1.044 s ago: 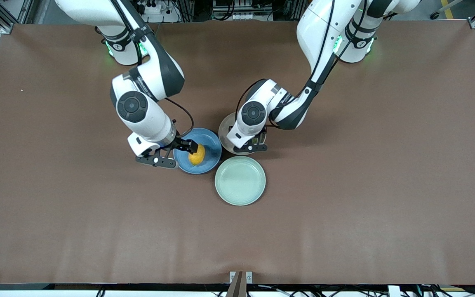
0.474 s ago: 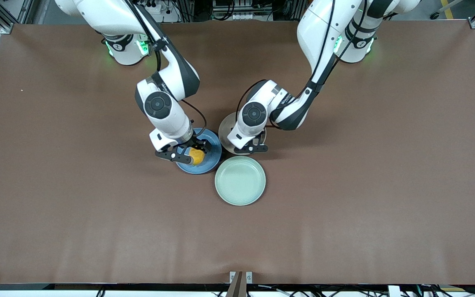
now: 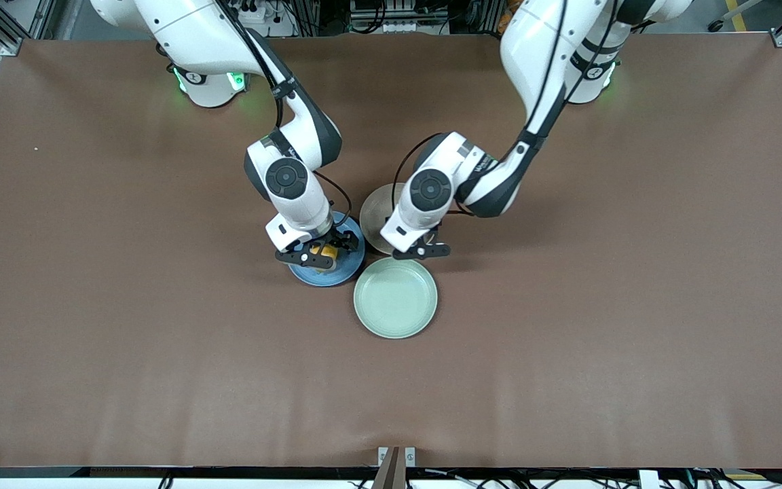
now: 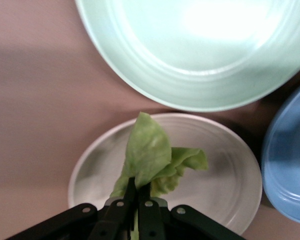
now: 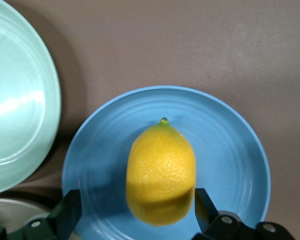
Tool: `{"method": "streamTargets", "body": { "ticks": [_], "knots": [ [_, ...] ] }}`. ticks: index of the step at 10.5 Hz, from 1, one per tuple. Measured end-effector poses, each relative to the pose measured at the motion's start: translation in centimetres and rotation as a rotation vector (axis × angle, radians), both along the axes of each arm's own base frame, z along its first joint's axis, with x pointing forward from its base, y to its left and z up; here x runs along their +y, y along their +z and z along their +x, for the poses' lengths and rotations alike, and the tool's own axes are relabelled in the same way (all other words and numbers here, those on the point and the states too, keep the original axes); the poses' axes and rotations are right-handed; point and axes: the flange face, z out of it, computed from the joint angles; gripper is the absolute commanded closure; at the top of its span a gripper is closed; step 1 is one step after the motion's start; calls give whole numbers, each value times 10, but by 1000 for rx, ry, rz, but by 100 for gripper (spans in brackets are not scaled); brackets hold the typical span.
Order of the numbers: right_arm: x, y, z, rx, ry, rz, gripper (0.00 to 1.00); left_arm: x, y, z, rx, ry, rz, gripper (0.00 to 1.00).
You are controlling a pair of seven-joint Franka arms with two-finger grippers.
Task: Pick lemon and lettuce from blue and beige plates
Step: 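Lift the lettuce away with the left gripper while the right gripper carries the lemon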
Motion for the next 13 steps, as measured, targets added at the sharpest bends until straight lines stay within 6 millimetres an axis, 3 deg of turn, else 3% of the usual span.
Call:
{"method": "streamTargets", "body": {
  "ticks": [1, 2, 3, 5, 6, 9, 10, 11, 13],
  "knots": [
    [-2, -4, -1, -4, 19, -20, 5, 17, 20, 14, 5, 25, 3, 100],
    [-3, -9, -2, -4, 27, -30, 18, 37, 43, 28, 8, 54, 3, 100],
    [-3, -11, -2, -4, 32, -35, 38, 57, 63, 41, 11, 84, 3, 100],
    [-5, -15, -2, -6, 34, -40, 95, 101, 92, 67, 6, 148, -2, 100],
    [-7, -15, 0, -9, 32, -42, 100, 127, 100, 80, 11, 170, -3, 100],
    [-21, -12, 12, -29, 21, -60, 100, 205, 102, 111, 52, 189, 1, 100],
    [-27, -3, 21, -34, 15, -64, 100, 235, 100, 120, 66, 183, -4, 93],
    [-39, 17, 32, -27, 18, -72, 100, 267, 96, 129, 73, 181, -13, 92],
    [-92, 86, 56, 9, 43, -87, 100, 316, 85, 137, 92, 194, -22, 98]
  ]
}}
